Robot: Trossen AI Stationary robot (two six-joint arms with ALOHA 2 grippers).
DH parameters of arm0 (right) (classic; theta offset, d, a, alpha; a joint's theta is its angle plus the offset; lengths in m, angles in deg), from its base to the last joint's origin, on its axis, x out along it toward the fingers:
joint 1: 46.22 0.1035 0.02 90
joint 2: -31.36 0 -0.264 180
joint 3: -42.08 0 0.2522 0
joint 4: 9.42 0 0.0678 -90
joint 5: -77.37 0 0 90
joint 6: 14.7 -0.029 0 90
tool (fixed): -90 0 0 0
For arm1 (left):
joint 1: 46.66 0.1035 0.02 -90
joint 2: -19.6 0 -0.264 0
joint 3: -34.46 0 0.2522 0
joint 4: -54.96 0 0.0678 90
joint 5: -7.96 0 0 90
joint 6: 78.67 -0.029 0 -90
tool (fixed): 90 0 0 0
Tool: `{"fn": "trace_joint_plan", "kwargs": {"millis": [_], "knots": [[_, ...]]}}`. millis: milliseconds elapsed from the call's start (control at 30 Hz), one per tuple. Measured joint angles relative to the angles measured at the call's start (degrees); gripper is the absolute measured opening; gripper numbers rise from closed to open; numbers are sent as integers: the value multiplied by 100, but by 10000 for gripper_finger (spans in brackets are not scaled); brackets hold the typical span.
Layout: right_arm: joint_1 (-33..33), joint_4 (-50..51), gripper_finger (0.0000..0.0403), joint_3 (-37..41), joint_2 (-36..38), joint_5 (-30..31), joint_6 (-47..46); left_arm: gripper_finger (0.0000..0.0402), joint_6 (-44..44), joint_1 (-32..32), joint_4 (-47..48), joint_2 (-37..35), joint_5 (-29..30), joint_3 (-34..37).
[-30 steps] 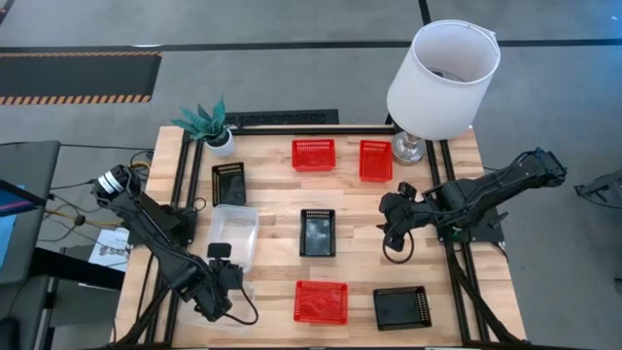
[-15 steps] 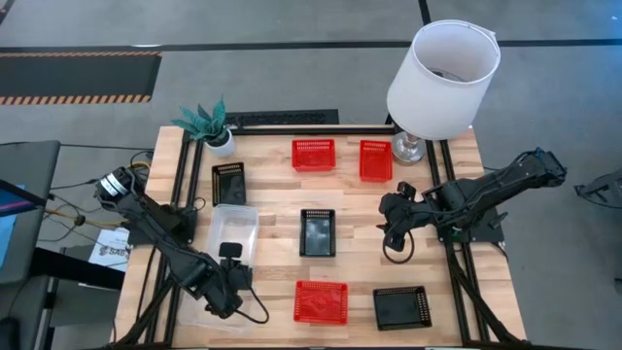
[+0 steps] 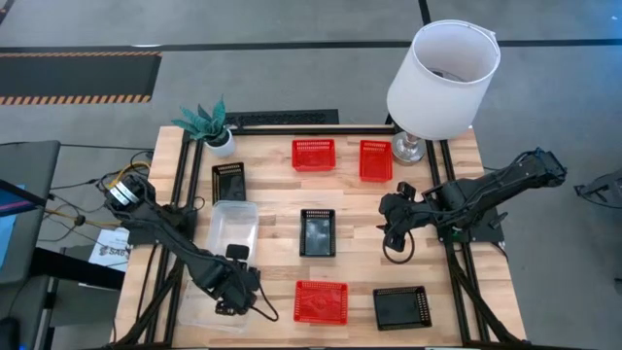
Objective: Stack baskets by color
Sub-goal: Stack the bottom transparent bin on the top transparent bin
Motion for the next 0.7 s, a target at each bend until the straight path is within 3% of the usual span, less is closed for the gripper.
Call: {"fn": "trace_joint_plan", "kwargs": {"millis": [100,267,467,700], "knots": [[0,0,265,0,0,0,15,102,14,40,10,0,-145,0],[0,0,265,0,0,0,15,11,41,143,50,0,-353,-32],[2,0,265,0,0,-3,13,1,-148,285,122,0,-323,-524],[2,-2,265,0,0,-5,11,0,-341,461,485,-4,-240,-1877]]}}
